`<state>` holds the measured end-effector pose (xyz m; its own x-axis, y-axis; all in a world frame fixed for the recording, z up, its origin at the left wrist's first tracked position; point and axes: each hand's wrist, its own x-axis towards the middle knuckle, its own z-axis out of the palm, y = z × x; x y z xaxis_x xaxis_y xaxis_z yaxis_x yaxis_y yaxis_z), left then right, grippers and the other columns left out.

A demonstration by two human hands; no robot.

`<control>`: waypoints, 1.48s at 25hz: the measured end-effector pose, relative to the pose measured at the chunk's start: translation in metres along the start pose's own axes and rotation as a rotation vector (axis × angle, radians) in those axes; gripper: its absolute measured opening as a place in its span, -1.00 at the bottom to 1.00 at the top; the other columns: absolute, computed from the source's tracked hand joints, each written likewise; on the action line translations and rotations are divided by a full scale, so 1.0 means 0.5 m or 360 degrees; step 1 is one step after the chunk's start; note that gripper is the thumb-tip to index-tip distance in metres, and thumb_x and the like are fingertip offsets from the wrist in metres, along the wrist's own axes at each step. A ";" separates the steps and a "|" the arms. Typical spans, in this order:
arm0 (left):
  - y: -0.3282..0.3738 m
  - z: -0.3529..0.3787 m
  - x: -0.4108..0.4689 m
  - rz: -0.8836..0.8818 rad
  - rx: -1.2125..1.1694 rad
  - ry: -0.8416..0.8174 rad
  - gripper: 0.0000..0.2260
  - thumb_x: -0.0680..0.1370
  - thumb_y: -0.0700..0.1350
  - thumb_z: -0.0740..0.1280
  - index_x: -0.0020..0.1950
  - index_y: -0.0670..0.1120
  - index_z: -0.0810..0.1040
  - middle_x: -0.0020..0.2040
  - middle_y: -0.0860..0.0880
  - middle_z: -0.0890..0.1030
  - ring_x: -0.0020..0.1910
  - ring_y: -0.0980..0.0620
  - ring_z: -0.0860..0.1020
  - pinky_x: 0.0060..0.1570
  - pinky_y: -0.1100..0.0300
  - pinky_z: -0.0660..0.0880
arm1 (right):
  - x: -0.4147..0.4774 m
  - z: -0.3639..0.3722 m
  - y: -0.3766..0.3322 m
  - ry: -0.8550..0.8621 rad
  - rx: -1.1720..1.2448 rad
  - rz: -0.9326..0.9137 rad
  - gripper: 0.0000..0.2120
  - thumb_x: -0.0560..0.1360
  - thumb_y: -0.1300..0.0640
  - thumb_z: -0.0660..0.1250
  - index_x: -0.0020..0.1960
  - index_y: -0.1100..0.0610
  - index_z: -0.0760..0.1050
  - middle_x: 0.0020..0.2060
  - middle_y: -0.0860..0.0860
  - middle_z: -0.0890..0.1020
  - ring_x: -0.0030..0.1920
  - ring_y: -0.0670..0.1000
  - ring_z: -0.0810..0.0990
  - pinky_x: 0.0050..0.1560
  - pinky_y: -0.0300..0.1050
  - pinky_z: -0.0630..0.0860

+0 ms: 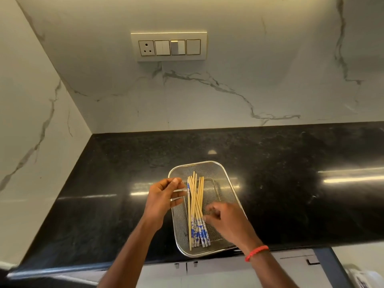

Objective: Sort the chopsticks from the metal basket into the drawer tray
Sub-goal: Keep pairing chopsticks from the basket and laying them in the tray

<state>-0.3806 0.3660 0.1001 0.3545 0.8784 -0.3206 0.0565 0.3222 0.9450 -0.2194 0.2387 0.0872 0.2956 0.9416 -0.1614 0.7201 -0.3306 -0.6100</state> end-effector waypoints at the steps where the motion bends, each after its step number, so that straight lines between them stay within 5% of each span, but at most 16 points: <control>1: 0.000 -0.002 0.001 -0.0002 -0.0019 0.0013 -0.81 0.63 -0.08 0.30 0.10 -0.14 0.65 0.02 -0.12 0.74 0.02 -0.14 0.71 0.08 -0.07 0.64 | 0.005 0.015 -0.002 -0.0049 -0.0038 0.0037 -0.69 0.50 -0.04 0.40 0.20 0.01 0.53 -0.17 -0.11 0.63 -0.25 -0.17 0.57 -0.13 -0.26 0.58; 5: -0.005 -0.003 -0.010 -0.0009 -0.0045 0.0007 -0.82 0.61 -0.08 0.31 0.10 -0.13 0.65 0.00 -0.11 0.74 0.00 -0.11 0.72 0.07 -0.05 0.64 | 0.012 0.066 0.000 -0.0157 -0.0059 0.0174 -0.64 0.48 0.09 0.43 0.23 0.02 0.42 -0.06 -0.03 0.64 -0.19 -0.11 0.59 -0.16 -0.28 0.53; 10: -0.015 -0.015 -0.012 0.0043 -0.0009 0.0016 -0.86 0.60 -0.09 0.34 0.10 -0.06 0.65 -0.01 -0.06 0.75 0.00 -0.06 0.71 0.07 0.00 0.64 | 0.011 0.047 0.015 -0.0232 0.0276 0.0281 -0.66 0.48 0.22 0.43 0.20 -0.01 0.44 -0.17 -0.01 0.66 -0.30 -0.11 0.65 -0.21 -0.18 0.66; 14: -0.022 0.002 -0.010 0.0381 0.0633 -0.0185 -0.74 0.56 -0.14 0.39 0.21 0.12 0.59 0.19 0.10 0.66 0.19 0.13 0.61 0.17 0.17 0.57 | -0.007 -0.033 -0.017 -0.0187 0.0979 0.0350 -0.85 0.49 0.19 0.42 0.07 0.09 0.63 -0.17 0.10 0.69 -0.36 -0.10 0.59 -0.33 -0.25 0.56; 18: -0.021 0.036 -0.016 0.0886 0.1111 -0.0465 -0.58 0.54 -0.13 0.42 0.36 0.18 0.50 0.44 0.14 0.46 0.50 0.14 0.28 0.43 0.11 0.26 | -0.011 -0.117 -0.069 -0.0205 0.1624 0.0178 -0.83 0.49 0.14 0.39 -0.05 0.24 0.67 -0.28 0.15 0.67 -0.37 -0.02 0.58 -0.42 -0.28 0.49; 21: -0.010 0.049 -0.031 0.1015 0.0895 -0.0498 -0.76 0.57 -0.08 0.39 0.22 0.10 0.64 0.17 0.15 0.69 0.23 0.13 0.60 0.20 0.11 0.55 | -0.001 -0.146 -0.105 -0.0188 0.1919 0.0120 -0.79 0.55 0.16 0.30 -0.08 0.26 0.66 -0.37 0.13 0.64 -0.46 -0.04 0.55 -0.50 -0.31 0.45; 24: -0.006 0.044 -0.040 0.0906 0.0671 -0.0494 -0.84 0.60 -0.08 0.35 0.13 -0.03 0.67 -0.09 0.02 0.74 -0.11 0.06 0.71 -0.11 0.09 0.65 | 0.022 -0.132 -0.106 -0.0006 0.2177 0.0108 -0.78 0.58 0.17 0.27 0.11 0.27 0.61 -0.31 0.15 0.66 -0.41 -0.01 0.60 -0.44 -0.27 0.51; 26: -0.007 0.034 -0.046 0.0626 0.0364 -0.0394 -0.83 0.61 -0.16 0.31 0.15 -0.11 0.64 -0.10 -0.08 0.75 -0.15 0.00 0.72 -0.16 0.11 0.64 | 0.032 -0.093 -0.085 0.0158 0.1859 0.0168 -0.75 0.57 0.15 0.32 0.21 0.21 0.55 -0.23 0.14 0.67 -0.33 0.01 0.62 -0.33 -0.19 0.58; 27: -0.008 0.027 -0.051 0.0483 0.0214 -0.0339 -0.83 0.62 -0.18 0.29 0.16 -0.13 0.62 -0.10 -0.11 0.74 -0.17 -0.05 0.72 -0.16 0.11 0.64 | 0.031 -0.066 -0.070 0.0202 0.1389 0.0220 -0.75 0.55 0.11 0.35 0.21 0.16 0.55 -0.18 0.10 0.68 -0.28 -0.01 0.63 -0.25 -0.16 0.61; 30: -0.012 0.000 -0.064 0.0277 0.0000 -0.0227 -0.81 0.63 -0.16 0.27 0.20 -0.15 0.60 -0.09 -0.15 0.74 -0.12 -0.10 0.73 -0.12 0.12 0.67 | 0.010 0.025 -0.030 -0.0144 0.0085 0.0234 -0.76 0.48 0.02 0.43 0.11 0.02 0.50 -0.07 -0.07 0.64 -0.27 -0.18 0.54 -0.20 -0.25 0.52; 35: -0.014 -0.029 -0.072 0.0259 -0.0072 -0.0118 -0.81 0.63 -0.17 0.27 0.21 -0.09 0.58 -0.04 -0.13 0.74 -0.05 -0.04 0.74 -0.08 0.18 0.67 | -0.013 0.083 -0.014 -0.0233 -0.0021 0.0240 -0.75 0.45 0.16 0.47 -0.02 0.00 0.41 0.02 -0.02 0.66 -0.09 -0.08 0.68 -0.14 -0.22 0.60; 37: -0.012 -0.032 -0.071 0.0276 -0.0027 -0.0096 -0.79 0.63 -0.15 0.28 0.22 -0.12 0.59 -0.03 -0.11 0.74 -0.03 -0.03 0.73 -0.07 0.17 0.67 | -0.015 0.057 -0.019 -0.0256 0.0091 0.0265 -0.81 0.45 0.19 0.46 -0.01 0.02 0.50 -0.14 -0.06 0.65 -0.25 -0.09 0.67 -0.20 -0.21 0.63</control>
<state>-0.4083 0.3384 0.1047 0.4131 0.8986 -0.1482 -0.0257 0.1742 0.9844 -0.2464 0.2367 0.0719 0.3003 0.8739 -0.3822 0.6315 -0.4825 -0.6070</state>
